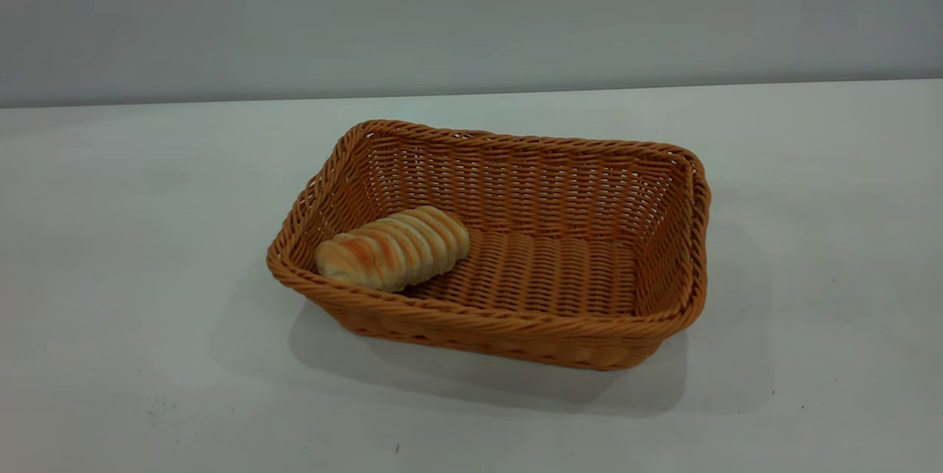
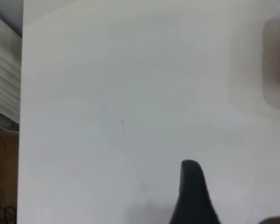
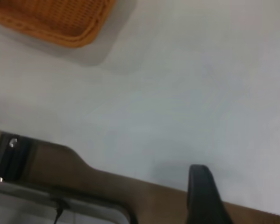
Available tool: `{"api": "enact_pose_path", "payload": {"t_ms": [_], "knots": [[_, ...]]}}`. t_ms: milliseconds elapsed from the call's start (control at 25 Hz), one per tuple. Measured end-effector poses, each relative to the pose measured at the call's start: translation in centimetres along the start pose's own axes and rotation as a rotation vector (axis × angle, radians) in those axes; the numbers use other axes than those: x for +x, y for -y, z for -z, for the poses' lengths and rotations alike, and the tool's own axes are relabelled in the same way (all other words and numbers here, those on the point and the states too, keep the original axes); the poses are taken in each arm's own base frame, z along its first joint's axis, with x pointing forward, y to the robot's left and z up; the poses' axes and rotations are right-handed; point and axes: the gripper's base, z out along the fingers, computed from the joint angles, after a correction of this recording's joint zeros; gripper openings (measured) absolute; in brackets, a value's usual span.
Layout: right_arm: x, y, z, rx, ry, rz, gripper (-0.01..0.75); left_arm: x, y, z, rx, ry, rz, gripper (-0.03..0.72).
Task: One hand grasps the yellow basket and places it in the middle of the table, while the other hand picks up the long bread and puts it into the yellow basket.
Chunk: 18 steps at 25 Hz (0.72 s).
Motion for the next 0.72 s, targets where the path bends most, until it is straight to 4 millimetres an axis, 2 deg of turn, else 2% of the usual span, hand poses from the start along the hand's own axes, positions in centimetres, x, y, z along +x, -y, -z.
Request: {"api": "enact_pose_path", "payload": {"t_ms": [200,360,520,720], "knots": [[4.6,-0.9,0.6,-0.004,0.118,0.019,0.469,6.0,-0.1,0.0,0.039,0.027,0.011,0.573],[7.3,-1.1,0.1,0.026,0.226,0.032,0.469,9.5,-0.1,-0.3,0.075,0.081,0.024,0.573],[9.0,-1.1,-1.1,0.048,0.275,0.037,0.469,12.1,0.0,-0.9,0.091,0.123,0.034,0.573],[9.8,-1.0,-1.5,0.06,0.272,0.042,0.469,14.4,0.2,-2.3,0.098,0.137,0.036,0.573]]}}
